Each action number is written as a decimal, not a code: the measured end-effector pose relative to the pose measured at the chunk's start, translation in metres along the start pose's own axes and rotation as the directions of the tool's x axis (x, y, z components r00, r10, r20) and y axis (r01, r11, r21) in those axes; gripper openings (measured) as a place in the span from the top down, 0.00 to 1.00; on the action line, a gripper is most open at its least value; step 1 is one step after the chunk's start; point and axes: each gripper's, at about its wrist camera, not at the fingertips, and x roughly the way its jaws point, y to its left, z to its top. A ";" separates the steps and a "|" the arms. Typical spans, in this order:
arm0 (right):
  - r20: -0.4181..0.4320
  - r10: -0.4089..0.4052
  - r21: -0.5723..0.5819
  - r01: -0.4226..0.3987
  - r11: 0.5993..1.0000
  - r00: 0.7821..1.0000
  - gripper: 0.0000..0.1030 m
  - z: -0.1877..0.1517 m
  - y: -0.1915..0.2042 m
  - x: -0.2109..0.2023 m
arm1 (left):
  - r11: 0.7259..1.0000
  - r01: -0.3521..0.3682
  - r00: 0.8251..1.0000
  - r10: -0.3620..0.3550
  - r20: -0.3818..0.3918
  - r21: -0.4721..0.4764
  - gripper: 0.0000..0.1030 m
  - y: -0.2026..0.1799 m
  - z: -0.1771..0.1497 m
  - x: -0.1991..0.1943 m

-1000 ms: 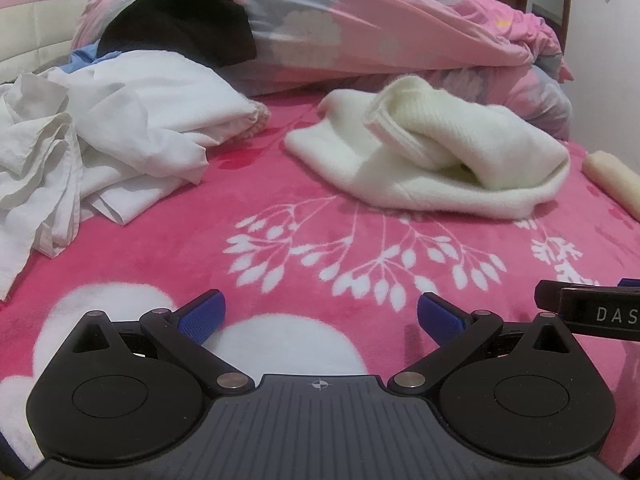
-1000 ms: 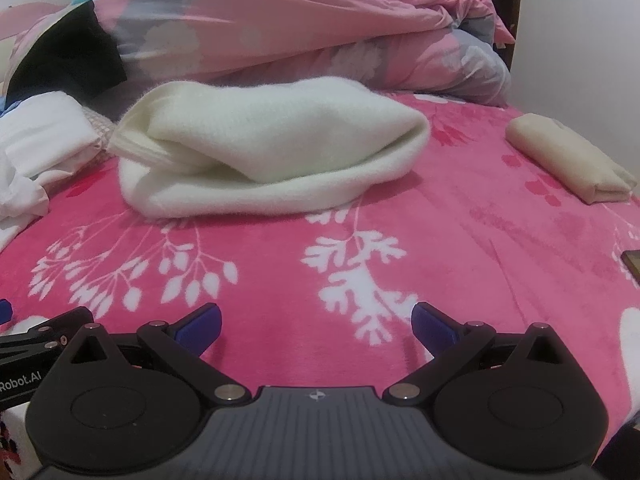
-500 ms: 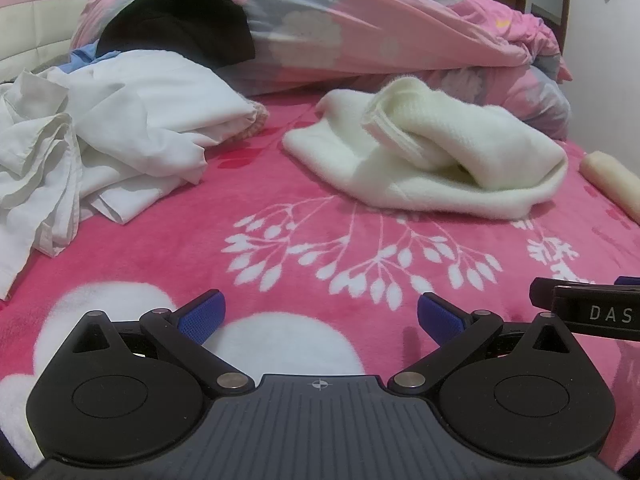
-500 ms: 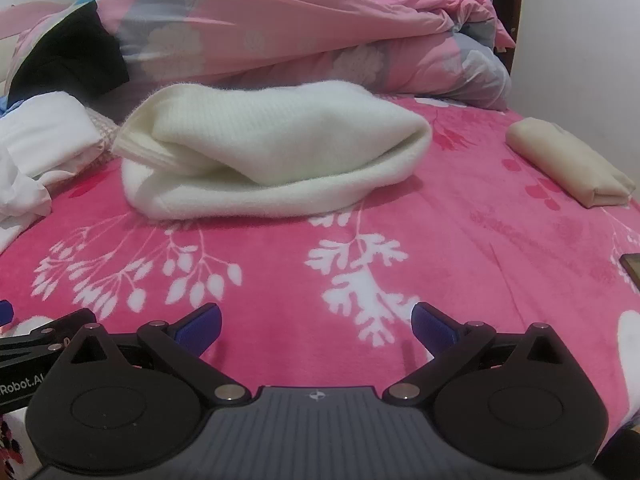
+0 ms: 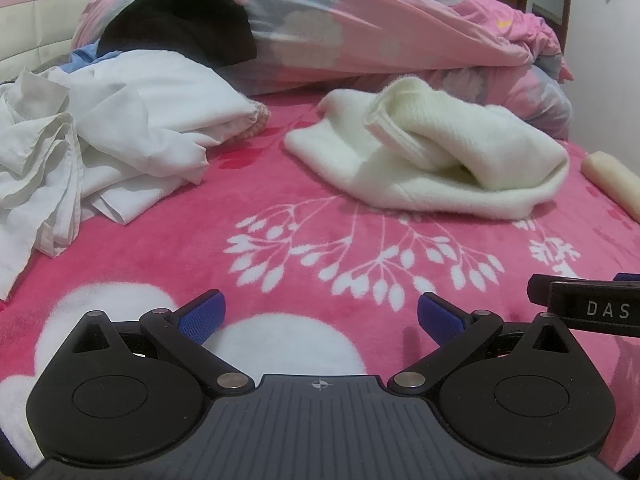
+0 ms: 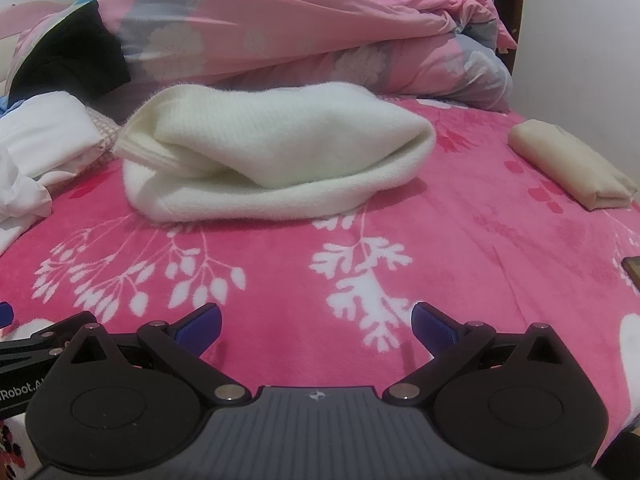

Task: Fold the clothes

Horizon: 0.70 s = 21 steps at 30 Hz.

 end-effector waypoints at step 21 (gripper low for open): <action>0.004 0.004 -0.009 -0.004 1.000 1.000 0.00 0.013 0.008 0.007 | 1.000 0.004 1.000 -0.004 0.016 -0.022 0.00 0.006 0.010 0.005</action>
